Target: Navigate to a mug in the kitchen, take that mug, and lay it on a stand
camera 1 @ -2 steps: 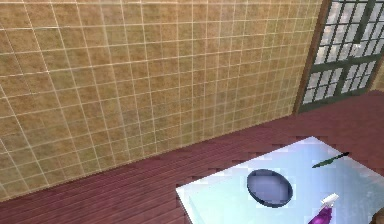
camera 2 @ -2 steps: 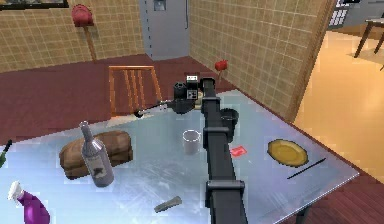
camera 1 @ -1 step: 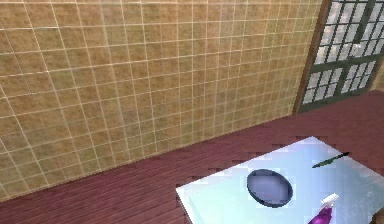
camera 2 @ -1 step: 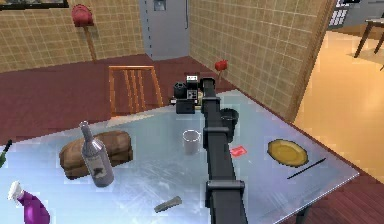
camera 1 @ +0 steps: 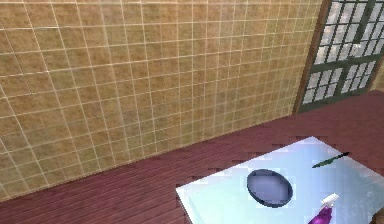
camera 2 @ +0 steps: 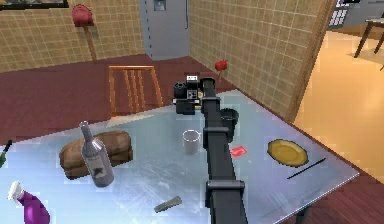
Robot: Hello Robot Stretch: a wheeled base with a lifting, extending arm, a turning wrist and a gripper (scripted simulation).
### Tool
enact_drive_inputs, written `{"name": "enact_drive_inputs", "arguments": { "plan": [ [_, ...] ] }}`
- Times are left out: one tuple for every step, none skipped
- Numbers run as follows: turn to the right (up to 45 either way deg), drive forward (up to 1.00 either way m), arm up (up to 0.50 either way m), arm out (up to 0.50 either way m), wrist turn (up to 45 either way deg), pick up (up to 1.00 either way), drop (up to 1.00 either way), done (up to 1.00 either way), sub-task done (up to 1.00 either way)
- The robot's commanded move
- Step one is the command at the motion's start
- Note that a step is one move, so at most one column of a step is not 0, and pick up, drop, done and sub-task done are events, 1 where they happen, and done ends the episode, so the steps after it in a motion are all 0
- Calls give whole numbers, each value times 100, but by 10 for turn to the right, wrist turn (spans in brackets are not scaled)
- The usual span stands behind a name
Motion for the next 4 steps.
{"name": "enact_drive_inputs", "arguments": {
  "plan": [
    [0, 0, -30, 0, 0, 0, 0, 0, 0],
    [0, 0, 0, 0, 0, 100, 0, 0, 0],
    [0, 0, 10, 0, 0, 0, 0, 0, 0],
    [0, 0, 32, 0, 0, 0, 0, 0, 0]
  ]
}}
